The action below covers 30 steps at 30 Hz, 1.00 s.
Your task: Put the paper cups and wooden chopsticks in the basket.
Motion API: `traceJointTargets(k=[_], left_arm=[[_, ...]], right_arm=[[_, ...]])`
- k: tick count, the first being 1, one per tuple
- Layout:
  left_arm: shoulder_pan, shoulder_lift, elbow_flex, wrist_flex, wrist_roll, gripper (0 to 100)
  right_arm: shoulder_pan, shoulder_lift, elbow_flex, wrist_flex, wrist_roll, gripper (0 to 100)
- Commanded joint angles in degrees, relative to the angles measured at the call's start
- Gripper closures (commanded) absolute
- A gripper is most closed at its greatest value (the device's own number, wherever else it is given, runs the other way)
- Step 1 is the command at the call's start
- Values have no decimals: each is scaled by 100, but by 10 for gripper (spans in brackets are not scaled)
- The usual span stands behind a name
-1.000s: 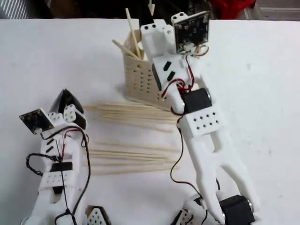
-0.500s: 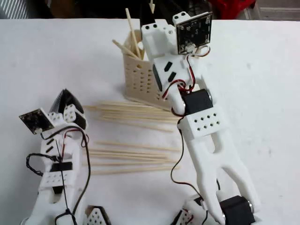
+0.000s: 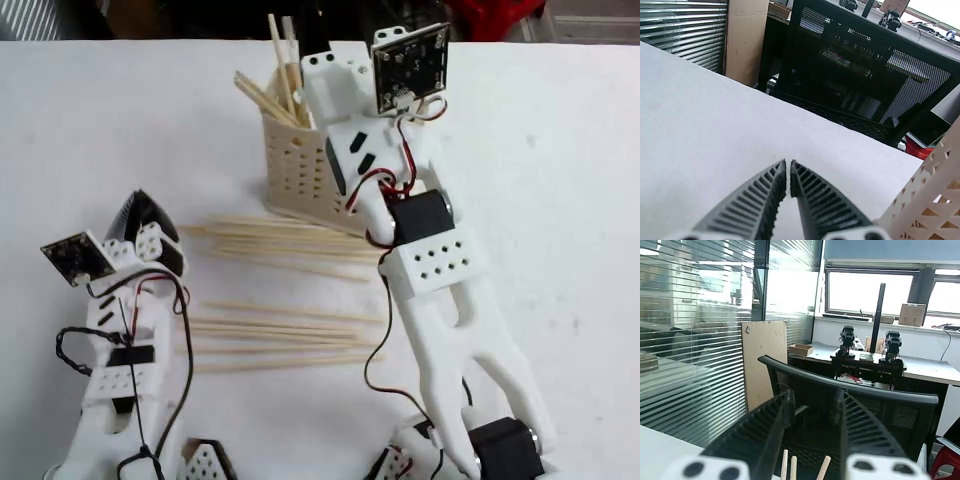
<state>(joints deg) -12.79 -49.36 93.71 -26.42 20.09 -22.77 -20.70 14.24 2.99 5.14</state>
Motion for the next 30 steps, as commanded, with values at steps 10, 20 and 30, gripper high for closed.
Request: traceJointTargets(k=[10, 20, 30], left_arm=[[31, -119, -114, -149, 18, 954], [31, -119, -105, -149, 18, 954], [-92, -119, -70, -1354, 26, 954]], right_arm=[[-1077, -1138, 413, 3732, 2084, 868], [-1393, 136, 1292, 4004, 2796, 868], [-734, 673, 1451, 5068, 1591, 872]])
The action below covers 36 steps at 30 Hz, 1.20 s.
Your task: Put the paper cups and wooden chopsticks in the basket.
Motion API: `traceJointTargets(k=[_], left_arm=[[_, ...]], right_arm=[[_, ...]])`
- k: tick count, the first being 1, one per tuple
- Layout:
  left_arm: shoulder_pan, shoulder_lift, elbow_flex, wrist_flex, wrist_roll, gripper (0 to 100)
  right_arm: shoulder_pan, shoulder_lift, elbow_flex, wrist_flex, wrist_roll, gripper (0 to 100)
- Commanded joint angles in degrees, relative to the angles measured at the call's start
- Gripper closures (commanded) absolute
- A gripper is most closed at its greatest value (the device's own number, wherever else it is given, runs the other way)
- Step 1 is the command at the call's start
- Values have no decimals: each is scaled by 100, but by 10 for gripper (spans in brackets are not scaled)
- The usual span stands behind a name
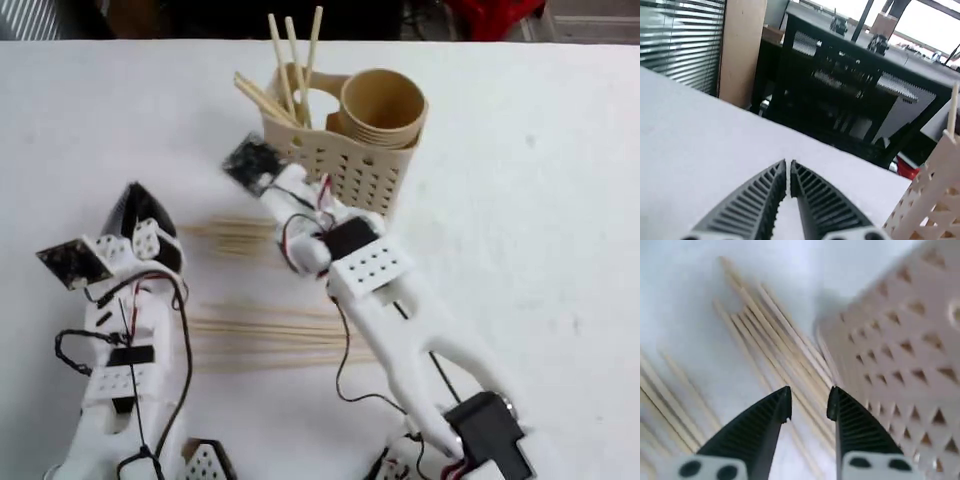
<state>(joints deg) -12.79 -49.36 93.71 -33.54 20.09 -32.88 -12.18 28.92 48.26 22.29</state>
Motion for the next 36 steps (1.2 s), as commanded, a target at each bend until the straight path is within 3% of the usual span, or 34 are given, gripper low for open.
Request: traceJointTargets(k=[1, 4, 7, 11, 13, 16, 20, 22, 24, 27, 31, 36], left_arm=[[-215, -119, -35, -844, 26, 954], [-743, -92, 273, -1415, 26, 954], [-1437, -119, 255, -941, -26, 953], [-2009, -110, -149, 246, -1829, 955], [-2035, -75, -721, 1565, -2804, 955], [-2044, -66, -2101, 4246, -3789, 954], [-1525, -57, -4229, 7727, -4308, 950], [-1059, -57, -4976, 8914, -4527, 950], [-549, -57, -5415, 9609, -4519, 937], [110, -57, -5512, 9925, -4387, 876], [549, 136, -5213, 9705, -3815, 801], [593, 1833, -5521, 9046, -3068, 805]], right_arm=[[391, -268, 70, 699, -123, 872], [716, -567, 642, 769, -114, 872], [910, -971, 1433, 453, 123, 881], [945, -1710, 2426, 66, 246, 930], [954, -2132, 2787, 84, 255, 925], [1182, -2800, 3200, 92, 255, 924], [1684, -3688, 3807, 92, 624, 928], [1930, -4110, 4237, 92, 826, 929], [2193, -4541, 4695, 92, 1002, 929], [2642, -5182, 5301, 92, 1275, 929], [3222, -6079, 5978, 92, 1468, 929], [3512, -7284, 6347, 549, 1415, 929]])
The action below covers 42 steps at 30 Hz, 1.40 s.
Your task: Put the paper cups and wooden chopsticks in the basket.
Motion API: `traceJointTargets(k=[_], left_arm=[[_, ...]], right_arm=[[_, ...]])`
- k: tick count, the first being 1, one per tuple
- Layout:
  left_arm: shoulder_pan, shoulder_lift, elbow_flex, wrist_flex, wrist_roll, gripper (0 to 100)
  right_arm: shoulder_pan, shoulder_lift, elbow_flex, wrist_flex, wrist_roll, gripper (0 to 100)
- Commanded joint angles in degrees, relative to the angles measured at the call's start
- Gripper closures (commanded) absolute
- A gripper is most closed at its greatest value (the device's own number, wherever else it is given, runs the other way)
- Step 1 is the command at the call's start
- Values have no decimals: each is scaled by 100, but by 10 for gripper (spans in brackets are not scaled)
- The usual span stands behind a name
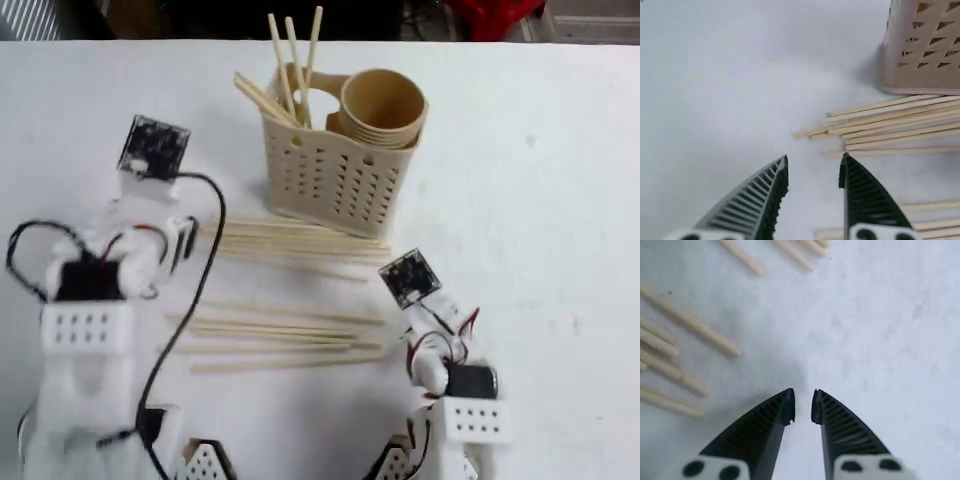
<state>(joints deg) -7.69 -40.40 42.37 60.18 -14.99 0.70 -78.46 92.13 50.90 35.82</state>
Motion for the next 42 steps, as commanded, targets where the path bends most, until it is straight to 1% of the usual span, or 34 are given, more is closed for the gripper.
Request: traceJointTargets(k=[1, 4, 7, 9, 13, 20, 24, 28, 33, 39, 42], left_arm=[[75, 1393, -607, -334, 615, 805], [4, 2686, -1363, -343, 1424, 805], [-66, 3688, -2075, -343, 2215, 801], [-57, 4224, -2505, -343, 2391, 801], [-48, 5218, -3323, -343, 2391, 801], [22, 6668, -4255, -308, 2374, 803], [119, 6905, -4484, -273, 2374, 804], [382, 6941, -4475, 53, 1873, 805], [760, 6905, -4466, 1020, 1222, 805], [743, 6897, -4457, 1969, 800, 805], [787, 6835, -4229, 2207, 571, 805]], right_arm=[[136, -901, 44, 505, 62, 929], [127, -1666, 273, 857, 62, 929], [127, -2431, 475, 1130, 62, 929], [127, -2536, 475, 1262, 62, 929], [127, -2378, 475, 1095, 70, 929], [127, -2457, 475, 1103, 70, 929], [127, -2457, 475, 1095, 70, 929], [13, -2448, 475, 1121, 88, 929], [-48, -2440, 475, 1121, 97, 929], [-40, -2440, 475, 1121, 97, 929], [-40, -2440, 475, 1121, 97, 929]])
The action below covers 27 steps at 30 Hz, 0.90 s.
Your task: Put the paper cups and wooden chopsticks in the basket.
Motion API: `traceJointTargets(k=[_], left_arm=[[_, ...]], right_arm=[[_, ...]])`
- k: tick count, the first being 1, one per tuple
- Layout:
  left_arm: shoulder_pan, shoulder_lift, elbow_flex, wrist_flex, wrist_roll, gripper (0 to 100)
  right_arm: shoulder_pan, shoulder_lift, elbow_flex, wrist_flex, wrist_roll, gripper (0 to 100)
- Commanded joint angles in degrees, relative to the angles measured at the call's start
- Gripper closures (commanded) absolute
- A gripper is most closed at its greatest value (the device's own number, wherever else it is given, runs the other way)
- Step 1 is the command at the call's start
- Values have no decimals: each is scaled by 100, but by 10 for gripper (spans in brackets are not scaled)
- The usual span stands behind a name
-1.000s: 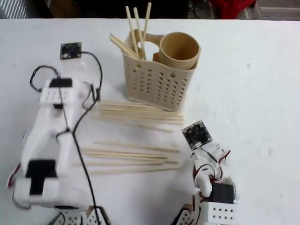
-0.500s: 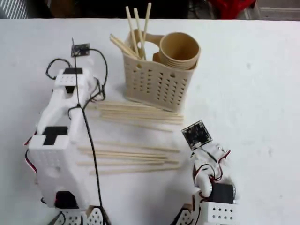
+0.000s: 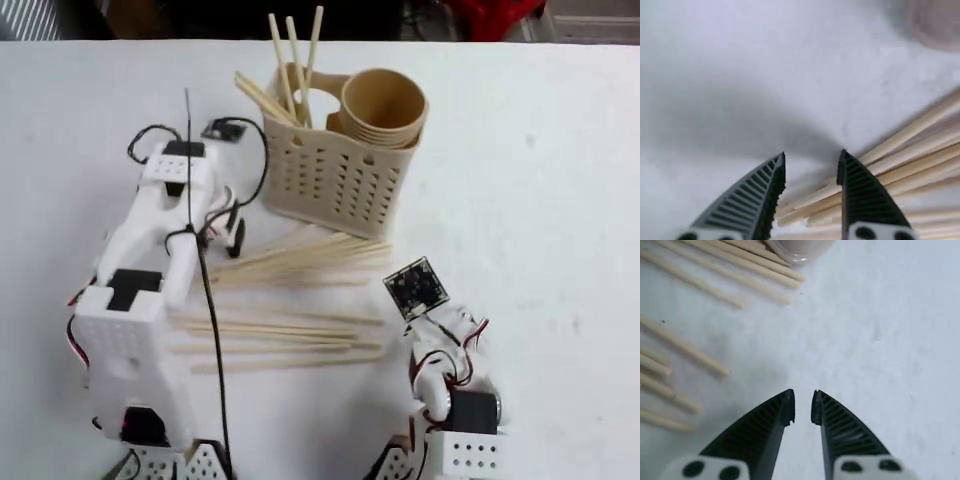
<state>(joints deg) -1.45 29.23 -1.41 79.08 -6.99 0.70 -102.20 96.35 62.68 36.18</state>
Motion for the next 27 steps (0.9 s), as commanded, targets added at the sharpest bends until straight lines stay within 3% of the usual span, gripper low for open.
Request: traceJointTargets(k=[1, 10, 14, 18, 27], left_arm=[[171, -207, 299, 325, -316, 805], [119, -2053, 2418, -211, -1301, 805], [-180, -3099, 2567, -422, -1389, 805], [-57, -3881, 2576, -809, -1389, 805], [927, -3116, 2391, -1108, -2365, 802]], right_arm=[[-40, -66, 53, -57, 62, 929], [-40, -75, 53, -57, 70, 929], [-40, -66, 53, -57, 70, 928], [-48, -48, 53, -57, 70, 928], [-48, -48, 53, -57, 70, 927]])
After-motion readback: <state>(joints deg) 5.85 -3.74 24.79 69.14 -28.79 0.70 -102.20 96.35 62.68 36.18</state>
